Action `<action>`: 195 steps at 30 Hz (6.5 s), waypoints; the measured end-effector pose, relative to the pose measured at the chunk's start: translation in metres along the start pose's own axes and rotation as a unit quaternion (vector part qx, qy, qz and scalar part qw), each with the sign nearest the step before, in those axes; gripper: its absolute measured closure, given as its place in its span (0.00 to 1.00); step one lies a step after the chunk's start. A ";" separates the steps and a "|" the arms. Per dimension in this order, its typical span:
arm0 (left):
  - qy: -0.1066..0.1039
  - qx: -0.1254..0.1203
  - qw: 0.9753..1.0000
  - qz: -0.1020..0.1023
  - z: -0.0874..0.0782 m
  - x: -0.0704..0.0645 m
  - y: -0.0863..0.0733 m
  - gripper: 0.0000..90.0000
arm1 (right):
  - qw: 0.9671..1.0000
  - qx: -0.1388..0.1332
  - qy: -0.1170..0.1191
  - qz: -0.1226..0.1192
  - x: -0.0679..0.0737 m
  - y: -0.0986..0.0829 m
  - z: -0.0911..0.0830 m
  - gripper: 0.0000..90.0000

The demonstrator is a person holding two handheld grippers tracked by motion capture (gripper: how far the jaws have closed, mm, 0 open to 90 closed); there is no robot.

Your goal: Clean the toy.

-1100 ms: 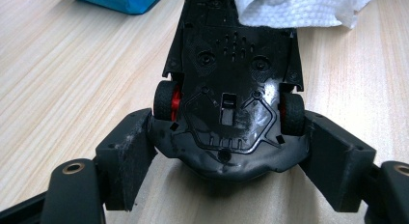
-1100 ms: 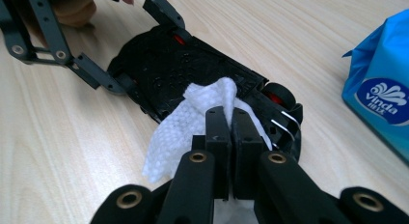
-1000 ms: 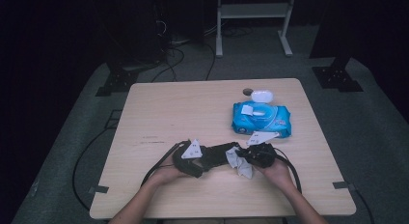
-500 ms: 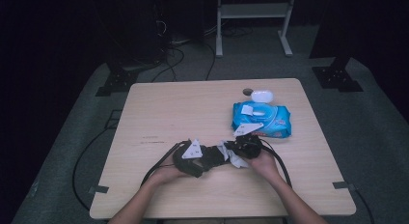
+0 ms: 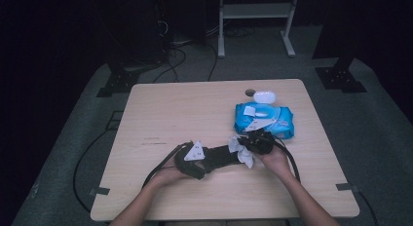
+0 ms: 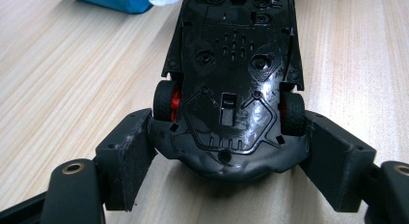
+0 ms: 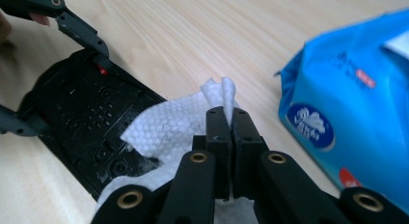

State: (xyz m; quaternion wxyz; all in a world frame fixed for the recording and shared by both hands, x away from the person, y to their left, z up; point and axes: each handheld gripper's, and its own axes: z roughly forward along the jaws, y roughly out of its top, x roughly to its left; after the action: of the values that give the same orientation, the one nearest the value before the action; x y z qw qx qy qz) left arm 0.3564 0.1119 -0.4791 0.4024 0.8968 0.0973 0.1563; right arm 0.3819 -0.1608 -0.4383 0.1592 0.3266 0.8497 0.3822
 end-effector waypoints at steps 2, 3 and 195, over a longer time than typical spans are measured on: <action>0.001 -0.001 1.000 0.002 0.000 0.000 0.000 0.27 | 1.000 -0.010 0.019 0.008 0.004 0.005 0.001 0.97; 0.002 -0.001 1.000 0.002 0.000 0.000 0.000 0.27 | 1.000 -0.015 0.024 0.006 0.007 0.007 0.003 0.97; -0.150 -0.021 0.960 -0.236 0.015 0.031 0.000 0.36 | 0.986 -0.028 0.149 0.074 -0.017 -0.031 0.008 0.50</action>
State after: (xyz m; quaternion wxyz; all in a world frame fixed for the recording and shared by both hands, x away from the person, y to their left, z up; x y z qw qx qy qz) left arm 0.3911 0.1108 -0.4823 0.4564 0.8529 0.2413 -0.0774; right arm 0.3852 -0.1835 -0.4664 0.0111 0.3239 0.8262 0.4608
